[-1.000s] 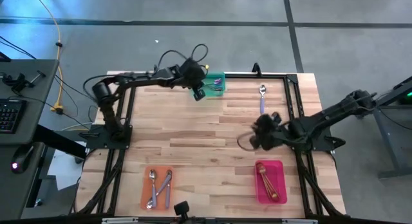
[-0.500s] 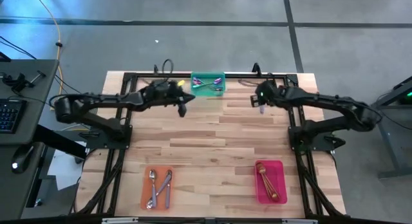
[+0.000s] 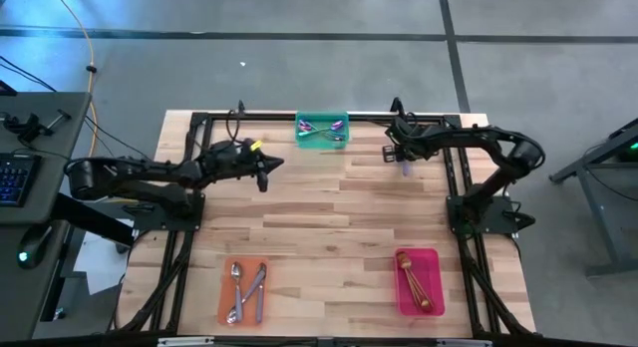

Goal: Sort silverware by color (type)
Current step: Put the purple spoon into the orange bin

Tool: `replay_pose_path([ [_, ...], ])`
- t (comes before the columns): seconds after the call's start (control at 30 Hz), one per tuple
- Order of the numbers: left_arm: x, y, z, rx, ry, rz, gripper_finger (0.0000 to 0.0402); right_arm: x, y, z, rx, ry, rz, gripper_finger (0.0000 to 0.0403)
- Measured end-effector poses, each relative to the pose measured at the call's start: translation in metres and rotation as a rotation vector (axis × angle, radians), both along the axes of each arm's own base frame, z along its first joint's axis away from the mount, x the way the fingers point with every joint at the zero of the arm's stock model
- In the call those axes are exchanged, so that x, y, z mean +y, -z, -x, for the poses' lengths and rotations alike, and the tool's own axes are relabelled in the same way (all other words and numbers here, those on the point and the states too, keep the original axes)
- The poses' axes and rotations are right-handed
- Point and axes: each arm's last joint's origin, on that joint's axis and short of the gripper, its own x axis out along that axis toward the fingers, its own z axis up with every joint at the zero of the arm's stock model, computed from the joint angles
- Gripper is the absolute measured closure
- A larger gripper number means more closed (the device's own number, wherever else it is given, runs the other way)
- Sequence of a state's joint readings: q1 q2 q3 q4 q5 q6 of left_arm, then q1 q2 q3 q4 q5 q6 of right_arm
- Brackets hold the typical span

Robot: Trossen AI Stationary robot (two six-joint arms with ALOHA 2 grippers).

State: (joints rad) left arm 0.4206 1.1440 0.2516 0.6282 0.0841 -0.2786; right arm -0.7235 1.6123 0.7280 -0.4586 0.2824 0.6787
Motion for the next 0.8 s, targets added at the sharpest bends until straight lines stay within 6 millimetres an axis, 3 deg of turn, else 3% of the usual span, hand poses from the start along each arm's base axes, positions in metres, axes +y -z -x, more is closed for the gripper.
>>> replay_pose_path([
  [0.3,-0.009,0.009,0.008,-0.083,0.072,0.065,0.0401,0.009,0.002,-0.010,0.001,-0.131,-0.008,0.0388],
  [0.53,-0.028,0.003,0.003,-0.179,0.209,0.096,0.0401,0.032,-0.011,-0.028,-0.141,-0.289,-0.051,0.0383],
  [0.8,-0.051,0.003,-0.006,-0.207,0.296,0.092,0.0373,0.073,-0.027,-0.074,-0.409,-0.541,0.047,0.0394],
])
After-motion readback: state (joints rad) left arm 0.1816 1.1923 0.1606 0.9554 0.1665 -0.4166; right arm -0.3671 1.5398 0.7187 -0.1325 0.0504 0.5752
